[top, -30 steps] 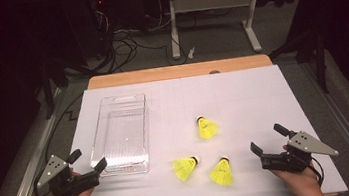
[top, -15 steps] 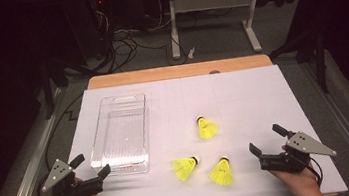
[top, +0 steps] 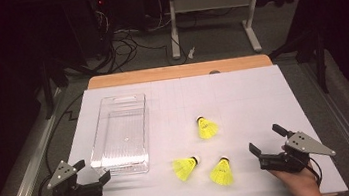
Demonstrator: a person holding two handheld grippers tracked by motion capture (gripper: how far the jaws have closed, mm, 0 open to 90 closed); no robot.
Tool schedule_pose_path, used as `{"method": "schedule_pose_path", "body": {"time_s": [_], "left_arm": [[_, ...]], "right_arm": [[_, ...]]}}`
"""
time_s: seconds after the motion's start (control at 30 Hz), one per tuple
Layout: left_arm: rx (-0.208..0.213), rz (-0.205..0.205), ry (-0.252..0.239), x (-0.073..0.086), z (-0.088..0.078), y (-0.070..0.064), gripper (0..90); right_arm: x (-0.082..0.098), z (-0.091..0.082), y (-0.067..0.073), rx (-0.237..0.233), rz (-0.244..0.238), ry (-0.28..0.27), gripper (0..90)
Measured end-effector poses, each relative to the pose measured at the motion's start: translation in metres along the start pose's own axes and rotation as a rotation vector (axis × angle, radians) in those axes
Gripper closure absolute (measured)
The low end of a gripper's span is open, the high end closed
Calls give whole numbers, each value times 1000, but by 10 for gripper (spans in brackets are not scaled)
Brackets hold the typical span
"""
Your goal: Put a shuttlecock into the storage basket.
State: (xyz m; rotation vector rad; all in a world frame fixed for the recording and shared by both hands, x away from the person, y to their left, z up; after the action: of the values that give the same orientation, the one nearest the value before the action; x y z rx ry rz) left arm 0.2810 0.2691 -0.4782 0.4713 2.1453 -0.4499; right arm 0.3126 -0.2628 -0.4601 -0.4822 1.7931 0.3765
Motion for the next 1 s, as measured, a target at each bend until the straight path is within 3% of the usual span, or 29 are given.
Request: {"method": "schedule_pose_path", "body": {"time_s": [0.07, 0.6, 1.0], "left_arm": [[-8, 4, 32, 1, 3, -1, 4], [-22, -3, 154, 8, 14, -4, 4], [-6, -20, 237, 11, 18, -4, 7]], "right_arm": [[0, 0, 0, -1, -1, -3, 1], [1, -1, -2, -12, 17, 10, 2], [0, -1, 1, -25, 17, 2, 2]]}}
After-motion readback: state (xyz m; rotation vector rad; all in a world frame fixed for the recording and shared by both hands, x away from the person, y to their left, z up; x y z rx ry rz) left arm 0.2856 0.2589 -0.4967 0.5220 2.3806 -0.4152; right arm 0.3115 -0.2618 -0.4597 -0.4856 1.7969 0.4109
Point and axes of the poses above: each handheld gripper's, and its own axes: z roughly forward along the jaws, x roughly out of its underside, y roughly to its left, the point moved 5 cm from there along z, roughly forward along the jaws, and after that the axes turned 1 degree about y, right-handed, at the moved point
